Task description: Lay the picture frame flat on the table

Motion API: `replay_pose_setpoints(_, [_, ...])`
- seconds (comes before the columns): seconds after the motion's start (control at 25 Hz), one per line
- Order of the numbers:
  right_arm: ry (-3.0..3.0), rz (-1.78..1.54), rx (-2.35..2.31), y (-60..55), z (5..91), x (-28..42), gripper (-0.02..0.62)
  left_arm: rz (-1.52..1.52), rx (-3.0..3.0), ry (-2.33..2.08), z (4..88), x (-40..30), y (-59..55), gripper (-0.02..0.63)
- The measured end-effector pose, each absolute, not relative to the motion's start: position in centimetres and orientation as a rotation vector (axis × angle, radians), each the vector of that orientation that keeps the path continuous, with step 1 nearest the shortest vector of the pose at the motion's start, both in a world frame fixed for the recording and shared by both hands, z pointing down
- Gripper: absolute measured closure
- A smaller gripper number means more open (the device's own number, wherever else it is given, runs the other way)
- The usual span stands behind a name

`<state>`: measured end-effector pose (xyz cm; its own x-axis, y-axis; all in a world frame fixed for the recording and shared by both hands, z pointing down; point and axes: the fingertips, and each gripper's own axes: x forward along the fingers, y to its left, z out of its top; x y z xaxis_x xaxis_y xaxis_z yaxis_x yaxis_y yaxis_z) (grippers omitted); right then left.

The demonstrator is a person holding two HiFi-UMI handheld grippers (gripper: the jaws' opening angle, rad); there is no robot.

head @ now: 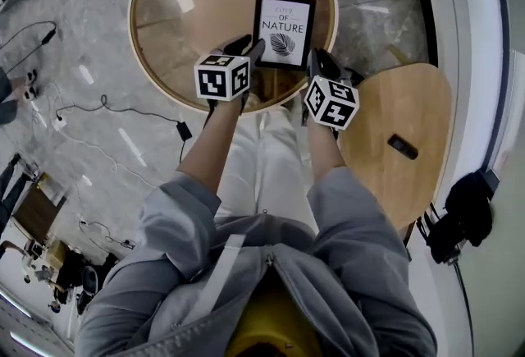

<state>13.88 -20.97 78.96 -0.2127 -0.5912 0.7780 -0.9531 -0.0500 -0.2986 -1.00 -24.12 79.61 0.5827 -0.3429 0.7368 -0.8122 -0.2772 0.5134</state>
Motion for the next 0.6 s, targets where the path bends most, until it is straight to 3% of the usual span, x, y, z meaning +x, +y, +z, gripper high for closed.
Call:
replay_pose_setpoints(0.32, [-1.882, 1.124, 1.646, -18.7, 70.4, 13.7, 0.595, 0.563, 1.965, -0.972, 69.5, -1.1, -22.5, 0.601])
replay_pose_setpoints(0.6, [-1.892, 1.063, 1.604, -14.3, 62.7, 15.0, 0.595, 0.603, 2.032, -0.994, 61.3, -1.3, -18.6, 0.603])
